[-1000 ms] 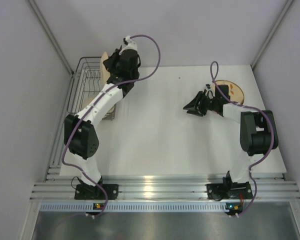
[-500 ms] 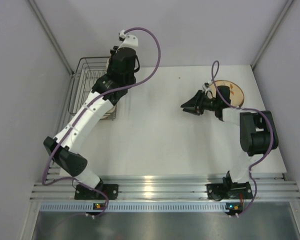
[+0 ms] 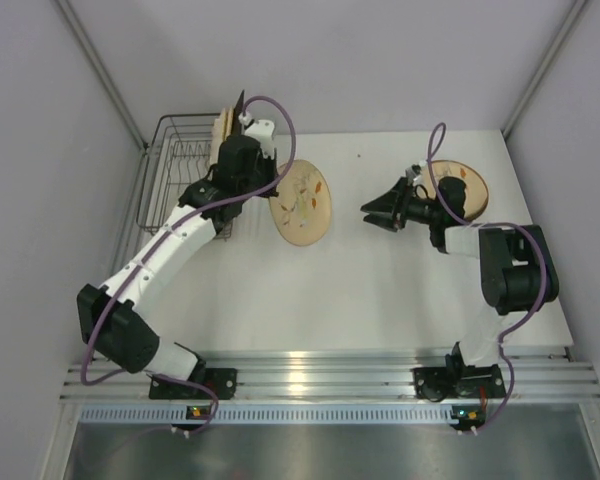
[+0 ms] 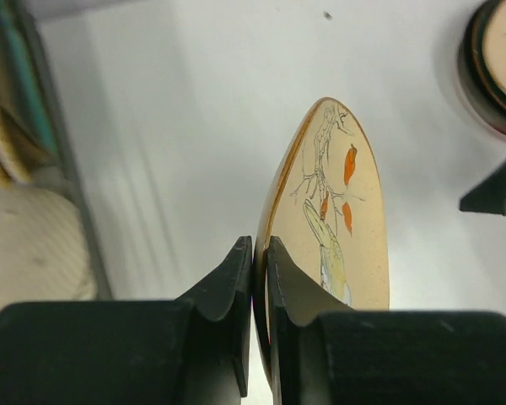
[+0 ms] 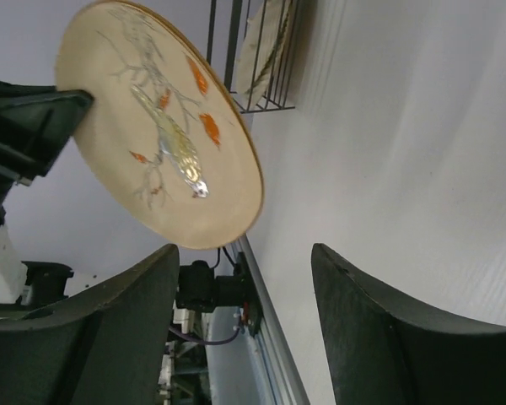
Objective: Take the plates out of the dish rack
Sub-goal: Pass the plate from the left arm to the right
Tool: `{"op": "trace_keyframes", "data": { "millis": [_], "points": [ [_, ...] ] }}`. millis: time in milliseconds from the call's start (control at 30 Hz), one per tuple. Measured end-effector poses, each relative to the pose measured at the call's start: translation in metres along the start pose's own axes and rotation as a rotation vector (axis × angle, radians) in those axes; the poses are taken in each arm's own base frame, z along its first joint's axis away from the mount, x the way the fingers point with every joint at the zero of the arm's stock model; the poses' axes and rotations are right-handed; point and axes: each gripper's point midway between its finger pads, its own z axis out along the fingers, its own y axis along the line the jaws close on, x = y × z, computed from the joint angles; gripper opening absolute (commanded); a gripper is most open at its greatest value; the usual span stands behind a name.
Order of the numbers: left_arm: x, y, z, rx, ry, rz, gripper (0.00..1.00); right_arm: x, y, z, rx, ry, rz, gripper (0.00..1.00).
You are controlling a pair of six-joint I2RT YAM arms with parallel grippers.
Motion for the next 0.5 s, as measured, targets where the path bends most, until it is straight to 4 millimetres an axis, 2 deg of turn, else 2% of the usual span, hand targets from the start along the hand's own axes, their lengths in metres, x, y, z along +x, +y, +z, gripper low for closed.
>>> {"op": "trace_keyframes", "data": {
  "millis": [100,200,333,500],
  "points": [
    [0.035,-0.002,0.013,0.105,0.08,-0.123,0.0,0.002,0.007,-0.001,-0.031,0.007,-0.006,0.68],
    [0.05,0.001,0.019,0.168,0.111,-0.225,0.0,0.003,0.011,-0.002,-0.052,0.018,-0.019,0.69],
    [0.041,-0.001,0.026,0.239,0.07,-0.321,0.0,0.01,0.01,-0.001,-0.051,0.043,-0.029,0.69],
    [0.026,-0.019,0.031,0.348,0.01,-0.376,0.0,0.033,0.001,0.011,-0.009,0.124,-0.022,0.69]
  ]
}}
